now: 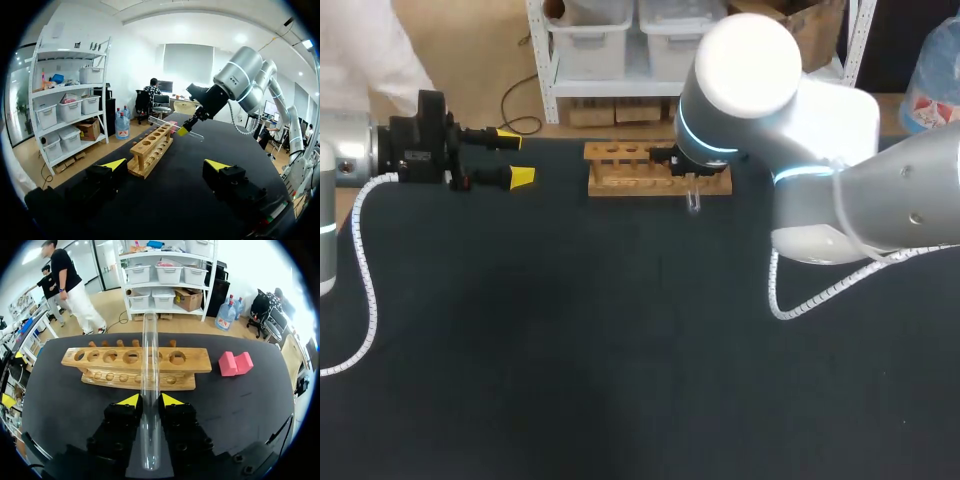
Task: Grasp the test tube, adjust it, and insert it.
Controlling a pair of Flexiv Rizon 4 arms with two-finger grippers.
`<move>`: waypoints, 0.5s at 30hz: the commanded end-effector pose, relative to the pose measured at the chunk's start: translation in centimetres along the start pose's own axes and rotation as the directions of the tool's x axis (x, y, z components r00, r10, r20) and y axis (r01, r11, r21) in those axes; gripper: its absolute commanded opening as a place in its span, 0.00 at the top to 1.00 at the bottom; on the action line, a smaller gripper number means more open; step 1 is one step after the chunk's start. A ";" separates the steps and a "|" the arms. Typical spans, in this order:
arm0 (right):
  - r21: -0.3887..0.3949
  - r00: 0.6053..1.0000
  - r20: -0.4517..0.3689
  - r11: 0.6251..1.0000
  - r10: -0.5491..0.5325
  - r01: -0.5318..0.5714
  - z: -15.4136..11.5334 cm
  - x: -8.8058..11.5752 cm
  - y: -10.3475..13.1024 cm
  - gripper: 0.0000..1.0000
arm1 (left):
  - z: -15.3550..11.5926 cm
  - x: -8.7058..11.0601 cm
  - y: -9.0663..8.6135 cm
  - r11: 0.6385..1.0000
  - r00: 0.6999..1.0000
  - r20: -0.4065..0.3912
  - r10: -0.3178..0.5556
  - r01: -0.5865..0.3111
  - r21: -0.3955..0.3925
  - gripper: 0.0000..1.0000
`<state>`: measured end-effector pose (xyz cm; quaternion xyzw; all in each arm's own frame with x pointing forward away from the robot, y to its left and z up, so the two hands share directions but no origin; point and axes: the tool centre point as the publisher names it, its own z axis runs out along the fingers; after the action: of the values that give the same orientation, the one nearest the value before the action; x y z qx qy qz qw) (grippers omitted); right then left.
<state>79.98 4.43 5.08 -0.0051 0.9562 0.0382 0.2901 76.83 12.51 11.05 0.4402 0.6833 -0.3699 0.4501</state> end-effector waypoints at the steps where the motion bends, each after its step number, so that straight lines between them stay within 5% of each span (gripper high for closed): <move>1: -0.002 1.000 -0.014 1.000 0.001 -0.001 0.5 -0.1 0.1 1.00 | 0.0 0.1 0.0 1.000 1.000 0.005 0.003 -0.003 -0.002 0.00; 15: -0.008 0.998 -0.064 1.000 0.006 -0.006 1.5 0.3 -0.1 1.00 | 0.0 0.1 0.0 1.000 1.000 0.005 0.003 -0.003 -0.002 0.00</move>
<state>80.21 4.41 3.83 -0.0040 0.9636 0.0433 0.2640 76.83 12.51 11.05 0.4402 0.6833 -0.3699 0.4501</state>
